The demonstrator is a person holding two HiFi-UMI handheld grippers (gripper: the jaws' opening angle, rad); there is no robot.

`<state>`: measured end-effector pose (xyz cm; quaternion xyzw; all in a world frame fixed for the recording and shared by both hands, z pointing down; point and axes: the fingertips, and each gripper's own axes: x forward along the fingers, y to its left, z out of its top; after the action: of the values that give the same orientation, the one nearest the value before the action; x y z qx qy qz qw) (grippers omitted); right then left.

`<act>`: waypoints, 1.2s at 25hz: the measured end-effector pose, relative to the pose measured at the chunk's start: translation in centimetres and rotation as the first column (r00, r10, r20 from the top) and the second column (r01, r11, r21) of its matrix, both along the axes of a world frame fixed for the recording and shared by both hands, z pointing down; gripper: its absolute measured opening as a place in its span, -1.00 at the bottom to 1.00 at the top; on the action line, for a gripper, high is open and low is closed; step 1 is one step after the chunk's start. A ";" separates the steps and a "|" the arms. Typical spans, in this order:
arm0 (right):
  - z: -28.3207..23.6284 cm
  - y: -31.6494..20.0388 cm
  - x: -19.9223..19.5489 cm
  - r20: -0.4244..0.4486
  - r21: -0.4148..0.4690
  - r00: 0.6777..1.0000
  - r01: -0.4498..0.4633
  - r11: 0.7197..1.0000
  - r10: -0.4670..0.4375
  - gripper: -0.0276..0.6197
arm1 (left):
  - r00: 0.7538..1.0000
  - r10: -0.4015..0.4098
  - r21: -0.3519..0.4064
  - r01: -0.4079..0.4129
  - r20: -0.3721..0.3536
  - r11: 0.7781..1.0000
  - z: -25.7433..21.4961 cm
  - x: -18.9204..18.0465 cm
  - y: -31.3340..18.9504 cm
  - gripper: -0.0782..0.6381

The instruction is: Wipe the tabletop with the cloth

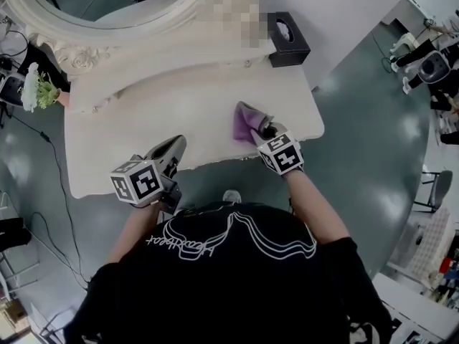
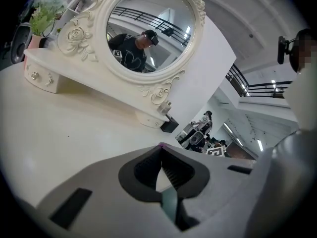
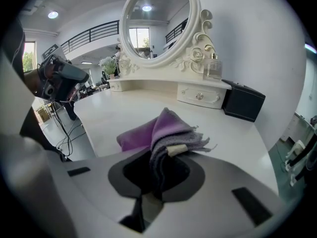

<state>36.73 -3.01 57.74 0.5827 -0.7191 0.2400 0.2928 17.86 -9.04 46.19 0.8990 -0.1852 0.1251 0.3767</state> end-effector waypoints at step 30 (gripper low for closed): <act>0.0 6.0 17.1 -0.057 -0.004 0.961 -0.270 0.963 0.269 -0.76 | 0.989 0.149 0.015 -0.149 -0.009 0.989 0.1 10.3 1.4 -0.77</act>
<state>53.86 2.98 57.72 0.6799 -0.6232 0.2654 0.2810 28.11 -7.64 46.27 0.9136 -0.1166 0.1469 0.3608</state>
